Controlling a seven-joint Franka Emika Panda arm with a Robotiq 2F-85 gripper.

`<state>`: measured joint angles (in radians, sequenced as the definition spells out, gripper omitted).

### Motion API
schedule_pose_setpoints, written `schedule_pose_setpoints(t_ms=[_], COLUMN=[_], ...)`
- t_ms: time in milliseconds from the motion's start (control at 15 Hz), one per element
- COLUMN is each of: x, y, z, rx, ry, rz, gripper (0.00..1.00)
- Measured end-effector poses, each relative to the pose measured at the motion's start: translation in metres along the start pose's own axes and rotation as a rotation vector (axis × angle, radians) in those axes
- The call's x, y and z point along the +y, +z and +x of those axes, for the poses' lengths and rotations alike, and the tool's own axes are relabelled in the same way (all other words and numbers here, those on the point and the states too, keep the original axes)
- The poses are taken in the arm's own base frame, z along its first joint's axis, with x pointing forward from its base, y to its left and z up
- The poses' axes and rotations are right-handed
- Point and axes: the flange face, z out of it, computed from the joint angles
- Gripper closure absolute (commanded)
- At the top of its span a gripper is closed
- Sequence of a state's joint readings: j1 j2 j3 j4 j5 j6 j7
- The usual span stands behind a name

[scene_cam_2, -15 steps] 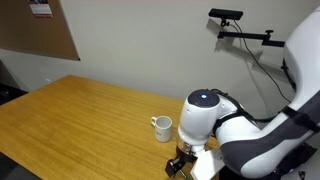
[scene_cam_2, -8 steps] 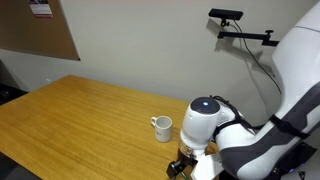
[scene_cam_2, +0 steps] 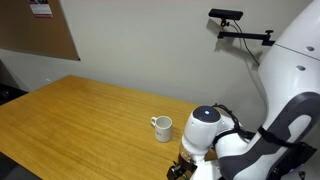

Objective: Pick up the pen from the table and put it in the white cup.

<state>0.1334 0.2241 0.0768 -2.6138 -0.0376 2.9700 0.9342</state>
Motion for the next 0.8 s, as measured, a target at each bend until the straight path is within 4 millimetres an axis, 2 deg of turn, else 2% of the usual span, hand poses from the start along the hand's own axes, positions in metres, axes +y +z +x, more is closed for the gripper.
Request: schedule_pose_setpoints(t_ms=[267,333,400,800], x=[0.0012,0.0014,0.0015,0.0034], y=[0.0039,0.0044,0.0048,0.009], z=[-0.0012,-0.0014,-0.0014,-0.0015], rx=[-0.004,-0.004,-0.004,-0.007], ry=[0.0,0.001,0.001,0.004], rz=[-0.008,-0.01,-0.011,-0.02], gripper=[0.11,0.19,0.15,0.19])
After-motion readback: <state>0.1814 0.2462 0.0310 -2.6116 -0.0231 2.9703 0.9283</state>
